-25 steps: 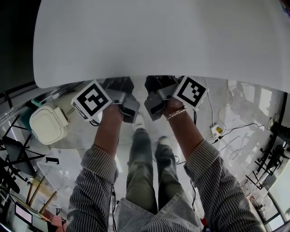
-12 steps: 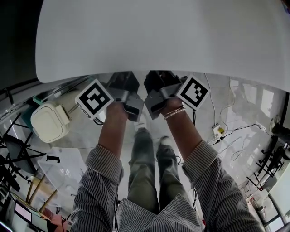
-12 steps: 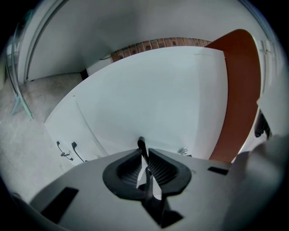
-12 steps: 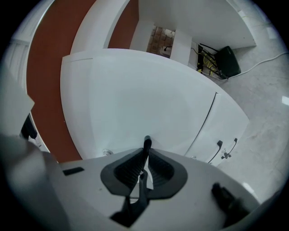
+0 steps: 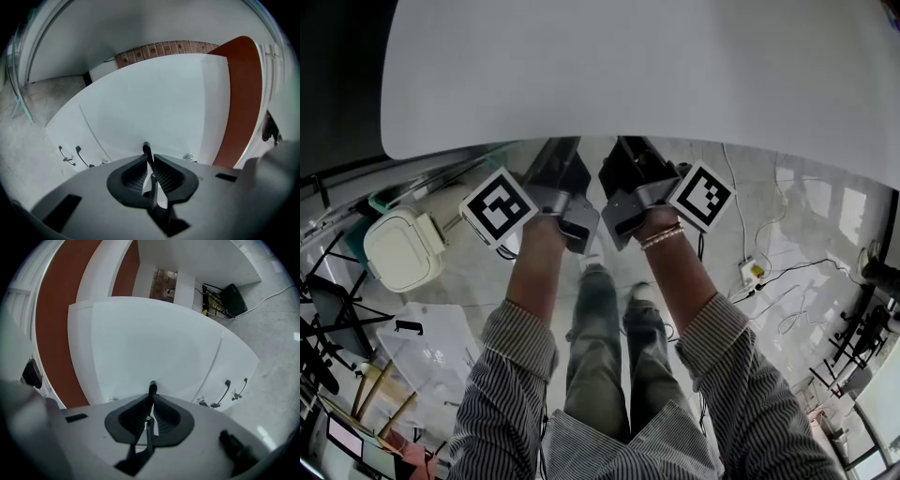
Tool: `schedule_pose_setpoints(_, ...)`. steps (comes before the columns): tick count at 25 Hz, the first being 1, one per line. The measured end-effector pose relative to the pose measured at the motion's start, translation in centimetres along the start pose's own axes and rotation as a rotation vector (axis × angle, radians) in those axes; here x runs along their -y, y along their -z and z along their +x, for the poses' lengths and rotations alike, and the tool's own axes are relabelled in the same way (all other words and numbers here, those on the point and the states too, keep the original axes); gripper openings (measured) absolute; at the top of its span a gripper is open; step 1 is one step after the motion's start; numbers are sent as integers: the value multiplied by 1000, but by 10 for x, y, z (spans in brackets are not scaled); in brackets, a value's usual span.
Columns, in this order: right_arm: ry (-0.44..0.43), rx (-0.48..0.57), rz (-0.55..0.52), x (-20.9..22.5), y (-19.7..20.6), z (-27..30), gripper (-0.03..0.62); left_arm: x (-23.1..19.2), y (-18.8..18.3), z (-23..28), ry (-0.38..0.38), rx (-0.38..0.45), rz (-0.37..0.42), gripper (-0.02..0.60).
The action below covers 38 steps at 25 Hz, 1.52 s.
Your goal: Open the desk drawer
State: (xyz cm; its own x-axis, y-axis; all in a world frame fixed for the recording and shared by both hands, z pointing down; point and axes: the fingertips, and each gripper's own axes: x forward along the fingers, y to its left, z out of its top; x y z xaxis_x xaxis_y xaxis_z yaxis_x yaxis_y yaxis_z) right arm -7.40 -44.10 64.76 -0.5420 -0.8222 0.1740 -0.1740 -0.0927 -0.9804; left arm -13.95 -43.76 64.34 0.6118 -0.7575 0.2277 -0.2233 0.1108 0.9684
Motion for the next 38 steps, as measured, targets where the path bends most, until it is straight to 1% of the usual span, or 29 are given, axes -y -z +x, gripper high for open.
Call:
schedule_pose_setpoints(4, -11, -12, 4, -4, 8, -9, 41, 4, 5, -11, 18, -10, 9, 51)
schedule_pose_setpoints(8, -14, -21, -6, -3, 11, -18, 41, 3, 13, -17, 30, -11, 1, 51)
schedule_pose_setpoints(12, -22, -50, -16, -4, 18, -26, 41, 2, 20, -27, 26, -22, 1, 51)
schedule_pose_setpoints(23, -8, -63, 18, -2, 42, -58, 41, 1, 45, -58, 45, 7, -35, 49)
schedule_pose_setpoints(28, -4, -63, 30, 1, 54, -75, 41, -3, 59, -74, 39, -11, -41, 48)
schedule_pose_setpoints(31, 1, -64, 40, 2, 61, -83, 41, -4, 64, -82, 46, -8, -45, 48)
schedule_pose_setpoints(38, 19, -63, 52, 5, 77, -101, 41, -11, 78, -103, 21, -6, -62, 48)
